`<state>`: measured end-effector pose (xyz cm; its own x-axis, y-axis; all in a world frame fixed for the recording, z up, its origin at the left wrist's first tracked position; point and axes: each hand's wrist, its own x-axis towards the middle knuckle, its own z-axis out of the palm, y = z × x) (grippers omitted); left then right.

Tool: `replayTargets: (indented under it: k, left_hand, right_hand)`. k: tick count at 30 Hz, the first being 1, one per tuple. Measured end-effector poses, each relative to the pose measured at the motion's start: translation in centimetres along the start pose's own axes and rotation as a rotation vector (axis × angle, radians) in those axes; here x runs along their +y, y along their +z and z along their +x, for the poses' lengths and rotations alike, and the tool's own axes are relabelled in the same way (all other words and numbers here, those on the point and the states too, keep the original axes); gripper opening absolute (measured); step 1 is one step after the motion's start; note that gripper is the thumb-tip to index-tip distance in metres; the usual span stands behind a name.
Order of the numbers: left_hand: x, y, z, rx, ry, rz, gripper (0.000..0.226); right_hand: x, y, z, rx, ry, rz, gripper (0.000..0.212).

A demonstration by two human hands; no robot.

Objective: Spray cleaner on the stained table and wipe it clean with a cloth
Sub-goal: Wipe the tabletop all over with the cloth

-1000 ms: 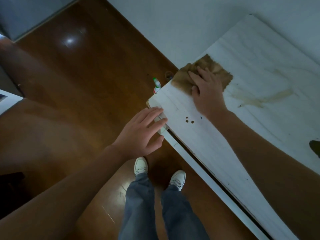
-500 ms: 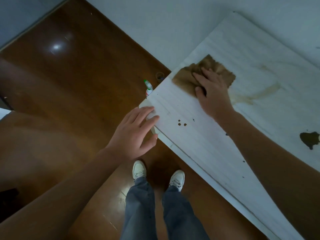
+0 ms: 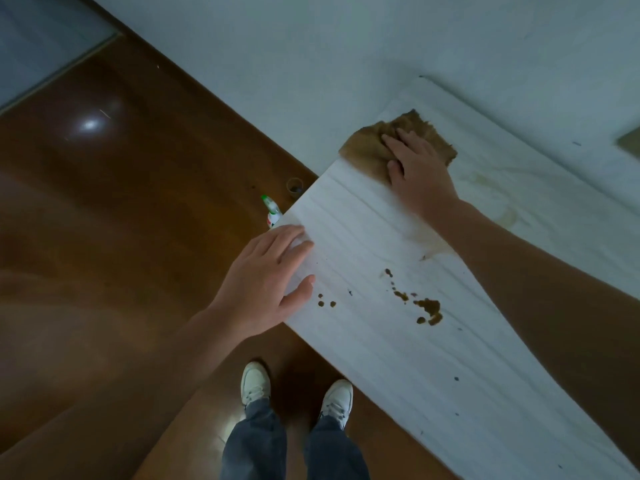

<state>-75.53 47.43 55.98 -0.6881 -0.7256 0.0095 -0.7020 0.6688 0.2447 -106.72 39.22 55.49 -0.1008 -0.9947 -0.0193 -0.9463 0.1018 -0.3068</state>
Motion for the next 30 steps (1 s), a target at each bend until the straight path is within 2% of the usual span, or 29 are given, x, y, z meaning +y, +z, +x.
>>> replayTargets:
  k: [6, 13, 21, 30]
  left_hand:
    - [-0.1, 0.5, -0.5, 0.018, 0.013, -0.015, 0.055]
    - [-0.1, 1.3, -0.6, 0.060, -0.025, -0.066, 0.054]
    - [0.1, 0.7, -0.9, 0.001, -0.004, 0.041, 0.059]
    - [-0.2, 0.6, -4.5, 0.064, 0.010, 0.026, 0.048]
  right_hand:
    - [3.5, -1.3, 6.6, 0.008, 0.122, 0.010, 0.051]
    - [4.2, -1.4, 12.0, -0.014, 0.153, -0.018, 0.053]
    - [3.1, -1.0, 9.1, -0.034, -0.021, -0.001, 0.050]
    - [-2.9, 1.3, 2.6, -0.060, -0.119, 0.001, 0.050]
